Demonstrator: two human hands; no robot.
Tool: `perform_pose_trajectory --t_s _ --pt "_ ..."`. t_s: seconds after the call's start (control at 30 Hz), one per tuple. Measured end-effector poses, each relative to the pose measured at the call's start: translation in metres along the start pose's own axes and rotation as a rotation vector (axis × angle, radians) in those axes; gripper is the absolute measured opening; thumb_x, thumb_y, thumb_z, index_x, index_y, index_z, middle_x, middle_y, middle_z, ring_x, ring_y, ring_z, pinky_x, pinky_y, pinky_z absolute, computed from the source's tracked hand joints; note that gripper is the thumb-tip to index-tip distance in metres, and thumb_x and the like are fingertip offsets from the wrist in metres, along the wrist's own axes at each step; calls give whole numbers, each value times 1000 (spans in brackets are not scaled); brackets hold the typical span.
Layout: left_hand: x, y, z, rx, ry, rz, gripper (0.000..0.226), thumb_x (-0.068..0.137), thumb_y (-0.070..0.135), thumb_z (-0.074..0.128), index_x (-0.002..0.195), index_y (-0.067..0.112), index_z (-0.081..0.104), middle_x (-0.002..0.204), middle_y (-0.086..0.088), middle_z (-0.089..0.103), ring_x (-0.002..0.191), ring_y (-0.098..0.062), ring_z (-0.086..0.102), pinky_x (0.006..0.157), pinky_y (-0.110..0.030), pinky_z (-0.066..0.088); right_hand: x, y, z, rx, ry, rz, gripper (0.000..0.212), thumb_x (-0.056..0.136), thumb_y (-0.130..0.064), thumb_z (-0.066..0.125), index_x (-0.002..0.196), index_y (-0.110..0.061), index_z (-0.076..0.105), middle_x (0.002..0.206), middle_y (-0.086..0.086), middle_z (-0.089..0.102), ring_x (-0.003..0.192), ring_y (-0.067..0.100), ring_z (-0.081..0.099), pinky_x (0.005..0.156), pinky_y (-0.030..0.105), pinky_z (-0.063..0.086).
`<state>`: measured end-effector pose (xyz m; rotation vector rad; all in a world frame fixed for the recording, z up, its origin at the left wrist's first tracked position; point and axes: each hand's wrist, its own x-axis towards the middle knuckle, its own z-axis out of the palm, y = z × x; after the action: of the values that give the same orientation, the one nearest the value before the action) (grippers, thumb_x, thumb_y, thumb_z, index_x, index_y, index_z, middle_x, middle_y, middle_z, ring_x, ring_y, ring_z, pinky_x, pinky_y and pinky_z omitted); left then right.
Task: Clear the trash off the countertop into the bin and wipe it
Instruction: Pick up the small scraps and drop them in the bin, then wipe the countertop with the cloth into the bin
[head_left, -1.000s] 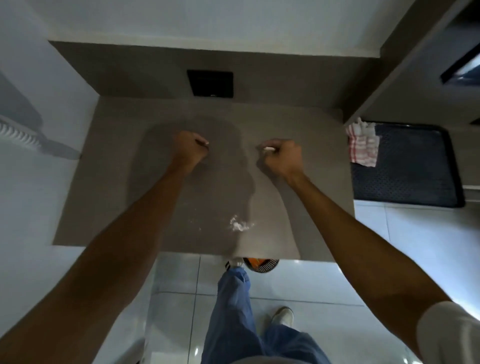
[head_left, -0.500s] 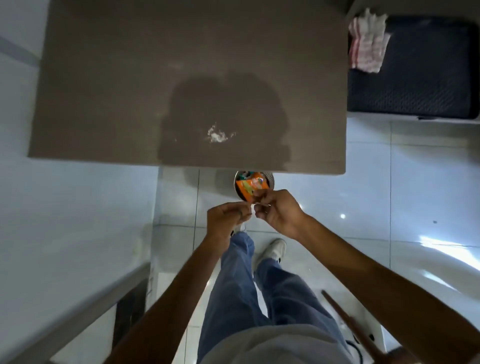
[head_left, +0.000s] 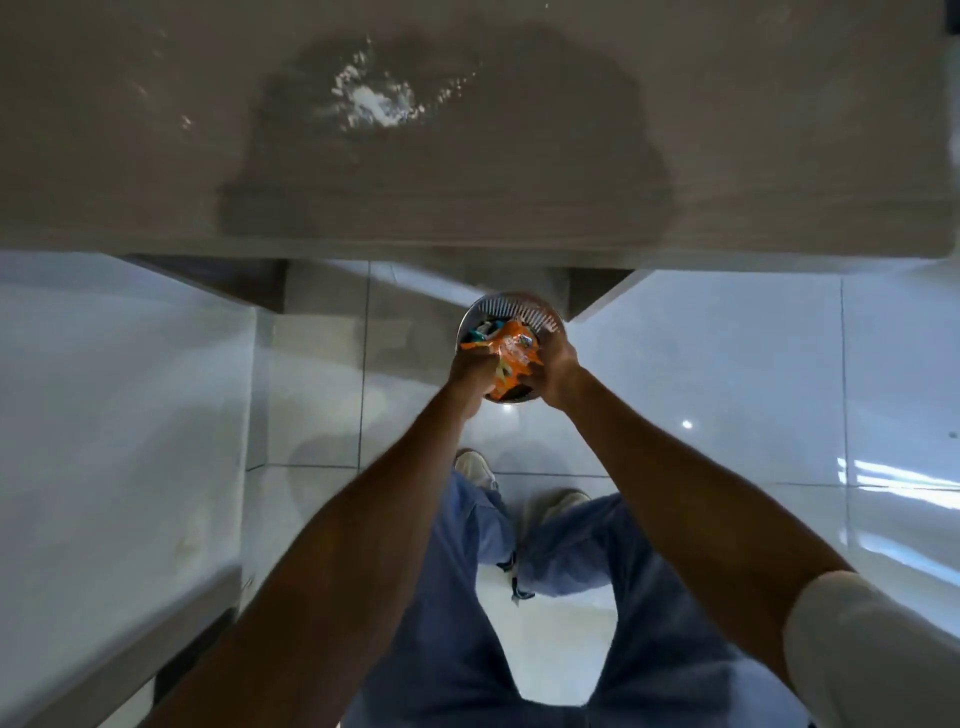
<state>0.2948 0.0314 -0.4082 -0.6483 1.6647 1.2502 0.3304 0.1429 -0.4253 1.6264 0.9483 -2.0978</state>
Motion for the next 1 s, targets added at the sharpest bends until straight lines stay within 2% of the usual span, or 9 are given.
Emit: perform_pose_trajectory --t_s 0.1,0.17,0.23,0.33,0.47,0.57,0.7,0.8,1.0 --pt "-60 -10 -16 531 97 219 41 104 19 47 144 13 57 141 -18 63 127 -37 62 107 -43 52 -74 1 4 -625 160 -239 39 106 -32 48 138 -12 60 136 18 66 118 33 66 100 44 58" --pt "-133 -11 -26 678 112 448 45 106 22 48 150 15 50 153 -14 55 140 -33 53 112 -37 47 -146 2 -1 -1024 130 -616 37 106 -24 52 139 -11 61 138 20 66 121 38 67 98 43 60" --pt "-193 -12 -36 886 221 714 47 106 25 48 151 15 48 163 -8 42 155 -28 35 120 -33 38 -206 5 -7 -1335 103 -1059 39 101 -11 60 139 -9 61 144 17 63 130 39 63 99 45 60" --pt "-268 14 -52 1019 438 980 49 107 31 43 154 18 44 168 -10 32 161 -31 19 128 -38 22 -286 -9 -6 -1464 91 -1398 43 101 -15 47 143 -12 55 154 13 54 150 35 44 121 48 43" --pt "-302 108 -51 1108 571 1126 62 107 49 28 163 21 27 173 -14 15 162 -30 -7 132 -47 3 -337 -71 0 -1500 192 -1617 50 103 -31 39 148 -12 49 162 19 41 154 39 31 128 53 26" --pt "-301 186 -33 1176 628 1155 68 106 56 27 164 21 22 174 -14 8 160 -35 -6 131 -51 0 -345 -138 10 -1522 381 -1596 55 103 -22 47 156 -8 43 169 20 28 158 40 21 129 57 21" --pt "-292 252 4 1251 644 1168 70 104 59 30 163 21 25 173 -16 14 160 -44 10 129 -59 14 -338 -229 12 -1422 610 -1426 56 109 -32 33 163 -16 28 174 14 14 162 34 10 131 56 16" --pt "-282 275 28 1273 614 1154 71 104 58 31 163 20 25 173 -17 12 159 -46 9 128 -62 15 -316 -292 -3 -1314 689 -1278 58 109 -33 33 164 -17 25 175 13 8 163 34 6 132 56 10" --pt "-253 299 65 1269 624 1031 72 102 54 35 164 21 20 174 -17 6 160 -46 3 130 -61 12 -254 -401 -25 -1215 701 -1045 61 108 -32 34 165 -15 21 175 16 2 163 37 -3 131 58 7"
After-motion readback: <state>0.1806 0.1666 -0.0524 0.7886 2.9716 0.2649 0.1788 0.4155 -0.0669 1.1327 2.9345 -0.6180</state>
